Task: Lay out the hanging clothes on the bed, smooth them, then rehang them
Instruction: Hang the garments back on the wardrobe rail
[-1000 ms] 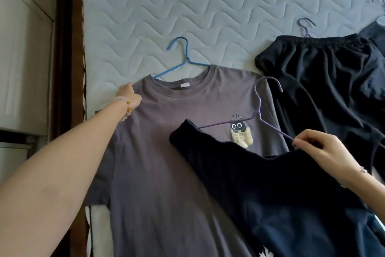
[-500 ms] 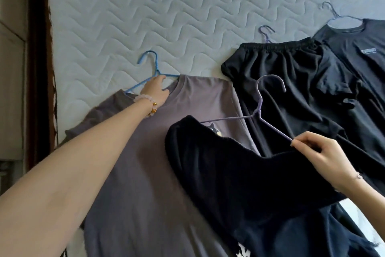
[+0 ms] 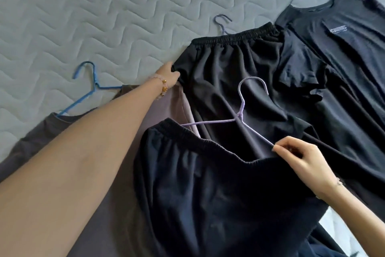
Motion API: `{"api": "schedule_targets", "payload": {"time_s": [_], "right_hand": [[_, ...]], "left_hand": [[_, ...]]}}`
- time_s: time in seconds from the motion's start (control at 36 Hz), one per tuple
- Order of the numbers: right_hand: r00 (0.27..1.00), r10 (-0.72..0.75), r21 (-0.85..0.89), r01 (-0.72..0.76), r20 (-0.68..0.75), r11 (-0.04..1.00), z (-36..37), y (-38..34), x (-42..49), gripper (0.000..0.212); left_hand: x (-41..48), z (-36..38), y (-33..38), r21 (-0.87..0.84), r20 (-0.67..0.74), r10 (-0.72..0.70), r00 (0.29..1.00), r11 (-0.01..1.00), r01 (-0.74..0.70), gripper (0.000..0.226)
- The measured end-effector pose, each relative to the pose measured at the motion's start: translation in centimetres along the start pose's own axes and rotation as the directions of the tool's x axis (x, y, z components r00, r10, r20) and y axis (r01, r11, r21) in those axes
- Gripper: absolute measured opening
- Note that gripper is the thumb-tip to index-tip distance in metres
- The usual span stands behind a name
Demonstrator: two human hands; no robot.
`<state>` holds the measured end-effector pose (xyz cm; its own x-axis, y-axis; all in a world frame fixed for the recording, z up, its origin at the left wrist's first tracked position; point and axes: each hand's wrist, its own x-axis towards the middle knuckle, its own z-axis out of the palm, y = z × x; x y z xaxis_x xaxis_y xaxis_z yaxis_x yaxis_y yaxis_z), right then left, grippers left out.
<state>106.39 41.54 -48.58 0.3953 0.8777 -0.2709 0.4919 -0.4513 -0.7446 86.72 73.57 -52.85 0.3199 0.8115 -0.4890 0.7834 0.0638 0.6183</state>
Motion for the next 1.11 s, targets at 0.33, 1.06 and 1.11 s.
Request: {"api": "schedule_targets", "payload": {"time_s": [0.33, 1.06, 1.11], "right_hand": [[1.000, 0.005, 0.037, -0.005, 0.007, 0.999, 0.1, 0.9, 0.1, 0.016], [0.985, -0.138, 0.106, 0.149, -0.100, 0.983, -8.9, -18.3, -17.1, 0.019], [0.978, -0.162, 0.122, 0.178, -0.132, 0.976, -10.0, -20.2, -19.6, 0.018]], "left_hand": [[2.6, 1.0, 2.7, -0.058, -0.128, -0.063, 0.990, 0.997, 0.056, 0.045], [-26.5, -19.0, 12.9, -0.588, -0.160, 0.221, 0.962, 0.761, -0.272, 0.035], [-29.9, -20.9, 13.7, -0.635, -0.195, 0.234, 0.953, 0.710, -0.304, 0.030]]}}
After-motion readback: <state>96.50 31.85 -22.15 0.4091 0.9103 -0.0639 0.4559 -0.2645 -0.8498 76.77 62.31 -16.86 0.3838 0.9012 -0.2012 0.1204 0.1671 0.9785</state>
